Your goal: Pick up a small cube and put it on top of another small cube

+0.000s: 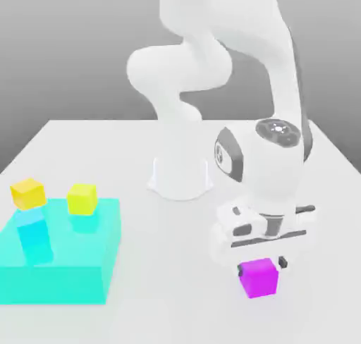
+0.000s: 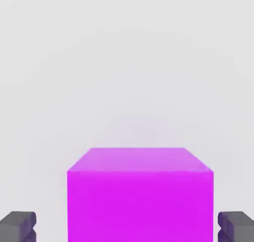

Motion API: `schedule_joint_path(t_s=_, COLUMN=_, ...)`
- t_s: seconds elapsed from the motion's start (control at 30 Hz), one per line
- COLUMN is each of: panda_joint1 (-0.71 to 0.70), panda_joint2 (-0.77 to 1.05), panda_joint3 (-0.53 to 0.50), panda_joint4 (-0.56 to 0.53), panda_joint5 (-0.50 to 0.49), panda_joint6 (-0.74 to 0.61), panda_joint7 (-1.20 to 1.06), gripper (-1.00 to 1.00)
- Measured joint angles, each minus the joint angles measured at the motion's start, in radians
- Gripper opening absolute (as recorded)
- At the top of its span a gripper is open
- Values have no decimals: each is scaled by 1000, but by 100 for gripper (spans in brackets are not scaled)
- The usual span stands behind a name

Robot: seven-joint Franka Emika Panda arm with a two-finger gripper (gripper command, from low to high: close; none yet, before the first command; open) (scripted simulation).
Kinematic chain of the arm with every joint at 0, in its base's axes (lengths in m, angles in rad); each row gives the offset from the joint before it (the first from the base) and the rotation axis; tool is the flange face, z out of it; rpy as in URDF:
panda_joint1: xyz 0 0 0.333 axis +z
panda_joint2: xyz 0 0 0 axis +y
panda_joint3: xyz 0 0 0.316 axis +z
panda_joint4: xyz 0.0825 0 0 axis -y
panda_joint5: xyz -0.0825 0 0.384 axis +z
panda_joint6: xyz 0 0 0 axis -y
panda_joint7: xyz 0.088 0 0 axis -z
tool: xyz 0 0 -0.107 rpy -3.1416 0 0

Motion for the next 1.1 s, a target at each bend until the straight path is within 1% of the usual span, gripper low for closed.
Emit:
schedule_joint_path(t_s=0.07, panda_joint1=33, panda_joint2=16, panda_joint3=-35, panda_joint4=0, panda_joint5=-22, panda_joint6=29, panda_joint7=18, gripper=0)
schedule_joint_path(t_s=0.1, panda_joint1=43, panda_joint2=21, panda_joint3=-46, panda_joint4=-1, panda_joint5=-28, panda_joint6=37, panda_joint7=23, gripper=-100)
schedule_joint_path(t_s=0.33, panda_joint1=40, panda_joint2=21, panda_joint3=-43, panda_joint4=0, panda_joint5=-30, panda_joint6=36, panda_joint7=25, gripper=-100)
schedule_joint_path(t_s=0.53, panda_joint1=-26, panda_joint2=-27, panda_joint3=32, panda_joint4=-1, panda_joint5=30, panda_joint6=-39, panda_joint7=-23, gripper=-100)
schedule_joint_path(t_s=0.73, panda_joint1=-49, panda_joint2=-97, panda_joint3=62, panda_joint4=-10, panda_joint5=61, panda_joint6=-104, panda_joint7=-46, gripper=-100)
schedule_joint_path(t_s=0.87, panda_joint1=-46, panda_joint2=-152, panda_joint3=58, panda_joint4=-23, panda_joint5=48, panda_joint6=-136, panda_joint7=-35, gripper=-100)
schedule_joint_path(t_s=1.0, panda_joint1=-46, panda_joint2=-213, panda_joint3=46, panda_joint4=-40, panda_joint5=3, panda_joint6=-158, panda_joint7=-2, gripper=-100)
schedule_joint_path(t_s=1.1, panda_joint1=-144, panda_joint2=-271, panda_joint3=-1, panda_joint4=-35, panda_joint5=11, panda_joint6=-212, panda_joint7=-84, gripper=-100)
